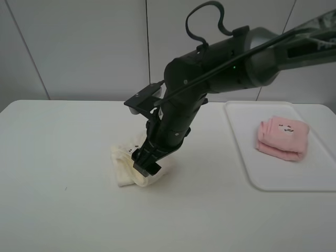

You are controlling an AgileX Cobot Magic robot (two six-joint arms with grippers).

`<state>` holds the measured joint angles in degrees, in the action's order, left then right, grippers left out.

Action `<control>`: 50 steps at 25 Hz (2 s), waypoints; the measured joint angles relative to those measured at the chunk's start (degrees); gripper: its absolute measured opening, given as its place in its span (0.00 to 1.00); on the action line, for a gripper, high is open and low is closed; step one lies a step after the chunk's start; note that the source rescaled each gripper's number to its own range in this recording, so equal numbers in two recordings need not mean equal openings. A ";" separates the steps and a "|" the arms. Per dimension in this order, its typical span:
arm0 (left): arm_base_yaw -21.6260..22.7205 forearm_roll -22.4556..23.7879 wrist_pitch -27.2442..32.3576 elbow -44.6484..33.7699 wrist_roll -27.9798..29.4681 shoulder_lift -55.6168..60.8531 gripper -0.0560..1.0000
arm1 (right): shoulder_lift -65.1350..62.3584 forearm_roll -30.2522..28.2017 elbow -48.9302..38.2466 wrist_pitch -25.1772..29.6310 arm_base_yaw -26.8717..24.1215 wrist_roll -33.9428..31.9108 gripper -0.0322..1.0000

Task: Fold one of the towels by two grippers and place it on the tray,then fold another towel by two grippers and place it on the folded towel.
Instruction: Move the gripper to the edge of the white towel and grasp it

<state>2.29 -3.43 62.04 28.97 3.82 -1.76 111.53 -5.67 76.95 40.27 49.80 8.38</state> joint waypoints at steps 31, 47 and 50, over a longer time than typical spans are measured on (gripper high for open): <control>0.00 0.00 0.00 0.00 0.00 0.00 0.94 | 7.30 14.65 0.00 -21.87 1.58 -0.89 0.86; 0.00 0.00 0.00 0.00 0.00 0.00 0.94 | 9.48 11.60 0.00 -23.69 1.58 -0.89 0.70; 0.00 0.00 0.00 0.00 0.00 0.00 0.94 | 9.48 10.12 0.00 -23.69 1.58 -0.89 0.63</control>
<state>2.29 -3.43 62.04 28.97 3.82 -1.76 121.00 4.45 76.95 16.58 51.39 7.49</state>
